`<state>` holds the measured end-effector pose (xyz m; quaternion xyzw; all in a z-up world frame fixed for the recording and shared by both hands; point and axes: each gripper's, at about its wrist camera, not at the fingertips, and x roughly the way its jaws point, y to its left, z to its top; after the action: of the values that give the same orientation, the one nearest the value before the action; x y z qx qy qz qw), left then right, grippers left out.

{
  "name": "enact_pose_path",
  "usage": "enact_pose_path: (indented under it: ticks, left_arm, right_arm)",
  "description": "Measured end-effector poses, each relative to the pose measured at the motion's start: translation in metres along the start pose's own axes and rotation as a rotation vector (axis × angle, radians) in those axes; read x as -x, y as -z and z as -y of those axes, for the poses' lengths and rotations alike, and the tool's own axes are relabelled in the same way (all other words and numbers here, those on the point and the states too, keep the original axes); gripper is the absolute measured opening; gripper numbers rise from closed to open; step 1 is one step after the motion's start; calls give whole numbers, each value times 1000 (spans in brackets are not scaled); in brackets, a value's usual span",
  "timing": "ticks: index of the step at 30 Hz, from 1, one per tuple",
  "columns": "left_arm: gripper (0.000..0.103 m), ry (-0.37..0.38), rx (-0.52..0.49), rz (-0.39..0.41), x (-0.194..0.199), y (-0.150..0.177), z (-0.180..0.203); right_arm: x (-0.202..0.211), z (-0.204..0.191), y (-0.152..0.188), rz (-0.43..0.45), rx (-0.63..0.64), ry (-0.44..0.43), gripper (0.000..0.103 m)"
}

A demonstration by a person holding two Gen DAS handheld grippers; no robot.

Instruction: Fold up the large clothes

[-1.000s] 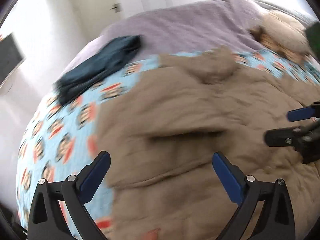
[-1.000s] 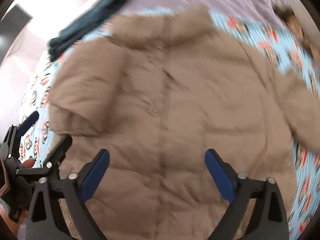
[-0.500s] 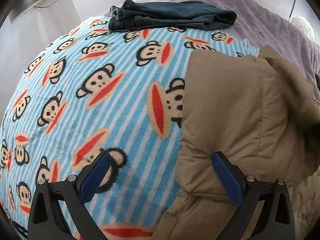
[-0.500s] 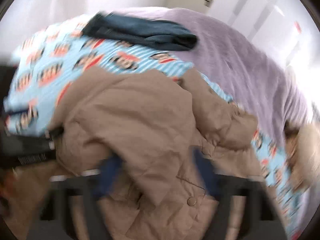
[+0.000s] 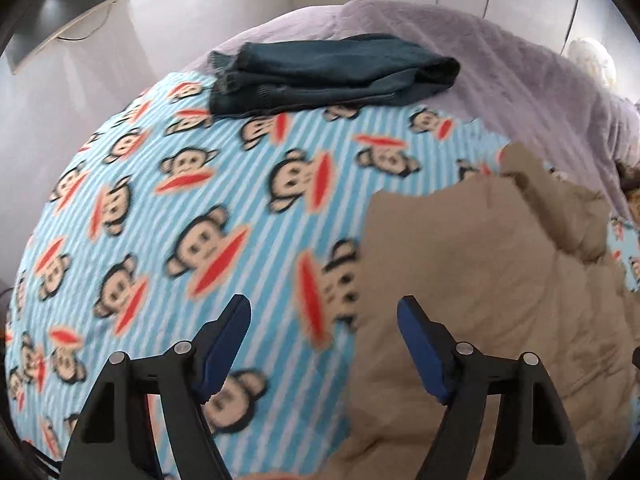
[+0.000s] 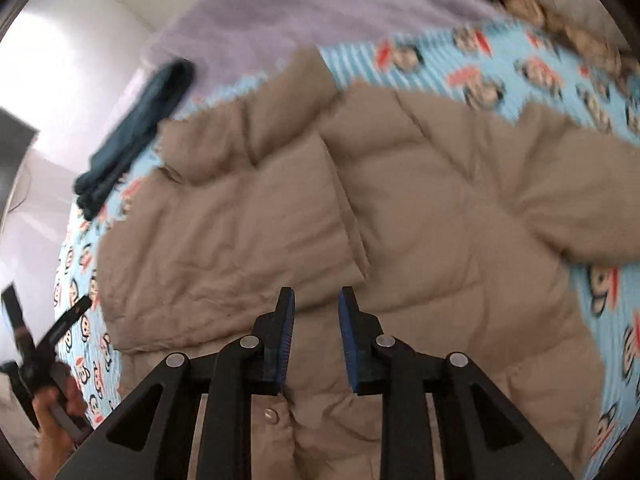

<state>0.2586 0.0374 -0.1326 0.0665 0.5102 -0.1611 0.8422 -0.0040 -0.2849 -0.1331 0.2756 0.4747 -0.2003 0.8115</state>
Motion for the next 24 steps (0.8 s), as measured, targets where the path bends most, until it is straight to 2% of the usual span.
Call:
enact_pose_path:
  ticks: [2, 4, 7, 9, 13, 15, 20, 22, 24]
  left_arm:
    - [78, -13, -26, -8, -11, -2, 15]
    - [78, -45, -56, -29, -30, 2, 34]
    - [79, -79, -86, -61, -50, 14, 48]
    - [81, -82, -82, -73, -53, 18, 47]
    - [81, -87, -60, -116, -45, 12, 40]
    - [81, -105, -70, -129, -35, 11, 41]
    - [81, -51, -108, -176, 2, 30, 63]
    - [81, -21, -139, -203, 16, 42, 84]
    - [81, 19, -173, -238, 30, 61, 113]
  right_arm:
    - [-6, -15, -7, 1, 64, -10, 23]
    - [-32, -27, -13, -24, 110, 10, 23]
    - [-70, -10, -10, -127, 69, 87, 22]
    - [-77, 3, -5, -153, 22, 79, 20]
    - [-56, 24, 0, -155, -16, 98, 20]
    - [-40, 40, 6, -162, -48, 107, 23]
    - [7, 102, 34, -162, -225, 34, 24]
    - [23, 124, 47, -156, -275, 28, 28]
    - [40, 147, 61, -146, -312, 32, 48]
